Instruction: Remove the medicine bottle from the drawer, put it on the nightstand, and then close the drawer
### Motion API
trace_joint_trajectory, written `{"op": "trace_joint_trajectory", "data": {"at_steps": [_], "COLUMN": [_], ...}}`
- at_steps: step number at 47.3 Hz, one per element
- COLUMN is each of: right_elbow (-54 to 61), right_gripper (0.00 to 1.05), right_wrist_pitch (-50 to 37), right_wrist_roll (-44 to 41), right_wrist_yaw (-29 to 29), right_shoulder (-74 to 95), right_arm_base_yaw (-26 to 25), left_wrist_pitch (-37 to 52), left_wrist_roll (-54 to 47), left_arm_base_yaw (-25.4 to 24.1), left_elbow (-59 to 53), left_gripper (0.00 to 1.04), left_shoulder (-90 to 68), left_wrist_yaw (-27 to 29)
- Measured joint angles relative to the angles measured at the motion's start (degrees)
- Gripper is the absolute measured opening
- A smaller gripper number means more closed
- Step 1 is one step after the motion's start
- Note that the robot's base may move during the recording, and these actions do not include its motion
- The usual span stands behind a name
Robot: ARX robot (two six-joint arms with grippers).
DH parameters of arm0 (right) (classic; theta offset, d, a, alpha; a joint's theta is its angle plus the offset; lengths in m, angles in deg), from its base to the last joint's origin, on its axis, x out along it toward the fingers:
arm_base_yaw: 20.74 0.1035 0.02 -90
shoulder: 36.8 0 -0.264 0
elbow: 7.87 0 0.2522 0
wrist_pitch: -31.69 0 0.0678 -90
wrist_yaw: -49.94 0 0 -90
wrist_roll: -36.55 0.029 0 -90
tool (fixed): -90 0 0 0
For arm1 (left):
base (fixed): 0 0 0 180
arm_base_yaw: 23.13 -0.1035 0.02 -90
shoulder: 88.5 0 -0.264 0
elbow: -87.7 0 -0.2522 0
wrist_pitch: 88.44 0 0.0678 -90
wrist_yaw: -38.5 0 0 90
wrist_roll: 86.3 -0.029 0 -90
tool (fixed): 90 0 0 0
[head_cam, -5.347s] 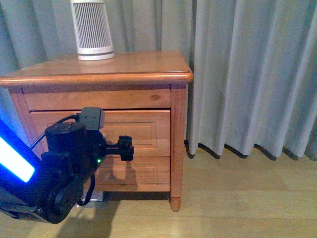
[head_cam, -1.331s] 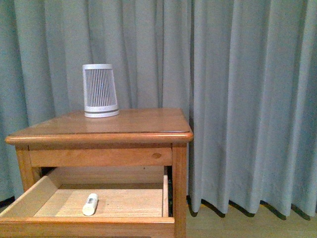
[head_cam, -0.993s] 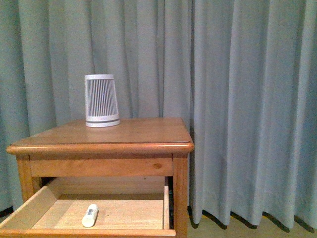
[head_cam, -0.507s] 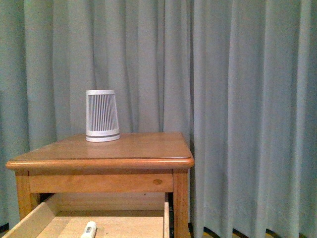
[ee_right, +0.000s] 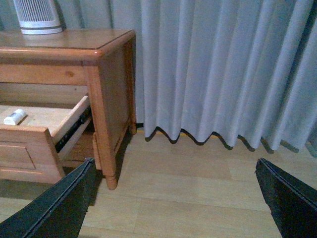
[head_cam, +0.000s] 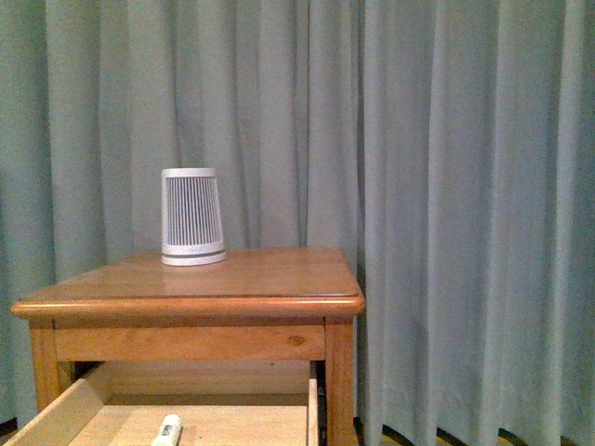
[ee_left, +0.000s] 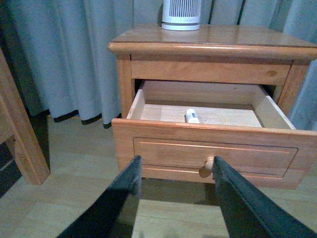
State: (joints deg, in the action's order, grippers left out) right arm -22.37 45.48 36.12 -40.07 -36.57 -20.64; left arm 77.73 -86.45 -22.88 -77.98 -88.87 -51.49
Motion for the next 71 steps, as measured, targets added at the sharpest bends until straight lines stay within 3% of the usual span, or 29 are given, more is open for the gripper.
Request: {"op": "trace_joint_trajectory", "data": {"at_steps": [4,13,48,49,52,56,58,65,71], "right_elbow": [0.00,0.02,0.00,0.09,0.07,-0.11,-0.28,-7.48,-17.33], "right_gripper": [0.98,0.98,0.98,0.98,0.98,0.98,0.98,0.98,0.98], "right_wrist_pitch": [0.00,0.00,0.02,-0.90,-8.11,-7.93,-8.00,-22.03,-23.26], "right_wrist_roll": [0.00,0.00,0.00,-0.48,-2.78,-3.08,-2.56,0.31,4.37], "right_wrist_yaw": [0.00,0.26,-0.20,2.62,19.43,34.67,37.68,32.41,28.04], "right_shoulder": [0.00,0.00,0.02,0.55,3.19,5.16,6.56,26.73,46.16], "right_arm_base_yaw": [0.00,0.00,-0.02,0.70,5.99,7.69,6.56,0.00,-1.03], "left_wrist_pitch": [0.00,0.00,-0.04,-0.04,-0.04,-0.04,-0.04,-0.04,-0.04], "left_wrist_roll": [0.02,-0.07,0.00,0.00,0.02,0.00,0.00,0.00,0.00], "left_arm_base_yaw": [0.00,0.00,0.00,0.00,0.00,0.00,0.00,0.00,0.00], "left_elbow": [0.00,0.00,-0.02,-0.02,-0.02,-0.02,-0.02,-0.02,-0.02], "left_gripper": [0.69,0.99,0.98,0.98,0.98,0.98,0.98,0.98,0.98], "left_shoulder": [0.00,0.02,0.15,0.15,0.20,0.20,0.20,0.20,0.20], "left_wrist_yaw": [0.00,-0.15,0.17,0.17,0.31,0.13,0.22,0.04,0.04]}}
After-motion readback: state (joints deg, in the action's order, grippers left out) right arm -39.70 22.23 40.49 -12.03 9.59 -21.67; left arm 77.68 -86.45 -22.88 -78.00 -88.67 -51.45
